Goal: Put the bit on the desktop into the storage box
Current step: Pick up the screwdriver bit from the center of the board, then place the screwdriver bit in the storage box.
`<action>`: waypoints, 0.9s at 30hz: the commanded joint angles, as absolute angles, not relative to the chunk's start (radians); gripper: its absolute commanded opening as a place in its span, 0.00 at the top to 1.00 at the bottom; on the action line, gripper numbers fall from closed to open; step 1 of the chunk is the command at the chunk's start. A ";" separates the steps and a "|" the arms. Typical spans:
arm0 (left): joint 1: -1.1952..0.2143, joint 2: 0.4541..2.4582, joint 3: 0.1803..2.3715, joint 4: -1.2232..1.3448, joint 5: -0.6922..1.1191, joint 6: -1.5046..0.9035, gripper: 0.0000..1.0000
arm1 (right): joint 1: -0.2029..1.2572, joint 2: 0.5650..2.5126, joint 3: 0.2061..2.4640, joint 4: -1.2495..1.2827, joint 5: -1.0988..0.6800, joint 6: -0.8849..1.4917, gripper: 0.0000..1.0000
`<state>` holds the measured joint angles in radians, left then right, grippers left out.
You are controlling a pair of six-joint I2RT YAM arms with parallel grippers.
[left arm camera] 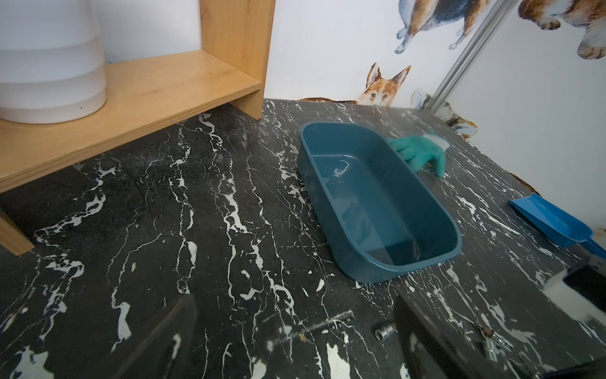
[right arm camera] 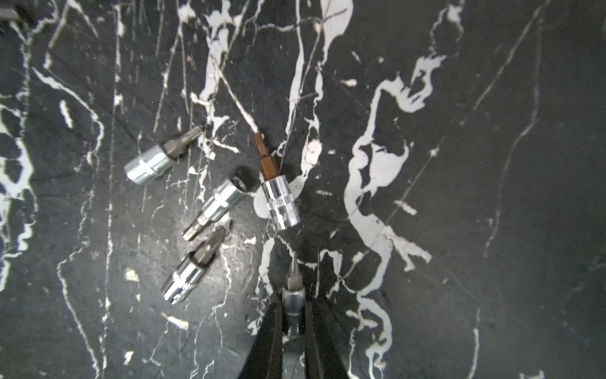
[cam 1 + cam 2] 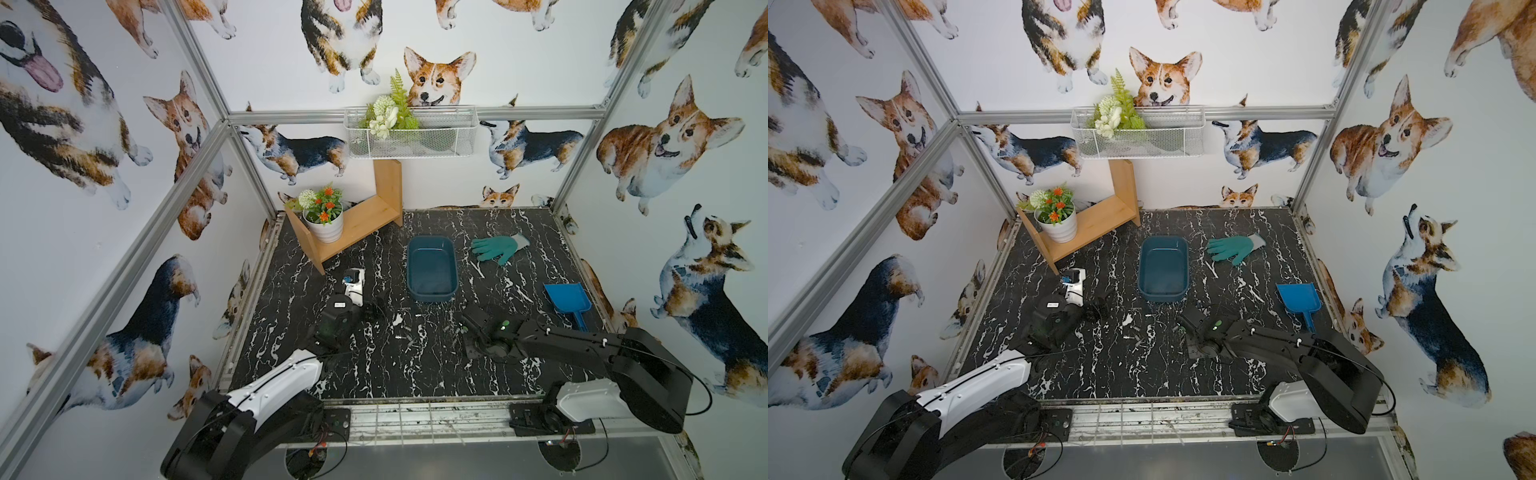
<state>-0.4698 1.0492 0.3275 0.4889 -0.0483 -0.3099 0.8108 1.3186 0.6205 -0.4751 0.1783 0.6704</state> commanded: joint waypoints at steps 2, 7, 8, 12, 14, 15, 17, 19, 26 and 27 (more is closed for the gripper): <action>-0.470 1.050 0.336 0.511 -0.050 -0.305 0.00 | 0.811 1.262 0.630 -0.521 0.180 0.678 0.86; -0.470 1.049 0.336 0.511 -0.048 -0.303 0.00 | 0.811 1.218 0.686 -0.524 0.220 0.643 0.87; -0.469 1.050 0.336 0.512 -0.046 -0.303 0.00 | 0.808 1.220 0.707 -0.515 0.227 0.626 0.87; -0.469 1.052 0.336 0.511 -0.049 -0.302 0.00 | 0.774 1.262 0.802 -0.464 0.225 0.562 0.87; -0.471 1.049 0.336 0.510 -0.049 -0.302 0.00 | 0.744 1.301 0.847 -0.435 0.207 0.530 0.87; -0.470 1.048 0.336 0.510 -0.048 -0.302 0.00 | 0.727 1.323 0.873 -0.418 0.193 0.512 0.88; -0.470 1.046 0.336 0.510 -0.047 -0.299 0.00 | 0.701 1.370 0.919 -0.384 0.177 0.482 0.88; -0.469 1.045 0.336 0.510 -0.046 -0.302 0.00 | 0.681 1.422 0.971 -0.359 0.170 0.454 0.88; -0.471 1.045 0.336 0.511 -0.041 -0.301 0.00 | 0.612 1.627 1.148 -0.285 0.115 0.399 0.88; -0.471 1.045 0.336 0.511 -0.040 -0.301 0.00 | 0.603 1.659 1.172 -0.276 0.106 0.395 0.88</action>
<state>-0.4702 1.0470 0.3275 0.4889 -0.0475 -0.3099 0.6197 1.6047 1.1278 -0.3378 0.1413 0.4358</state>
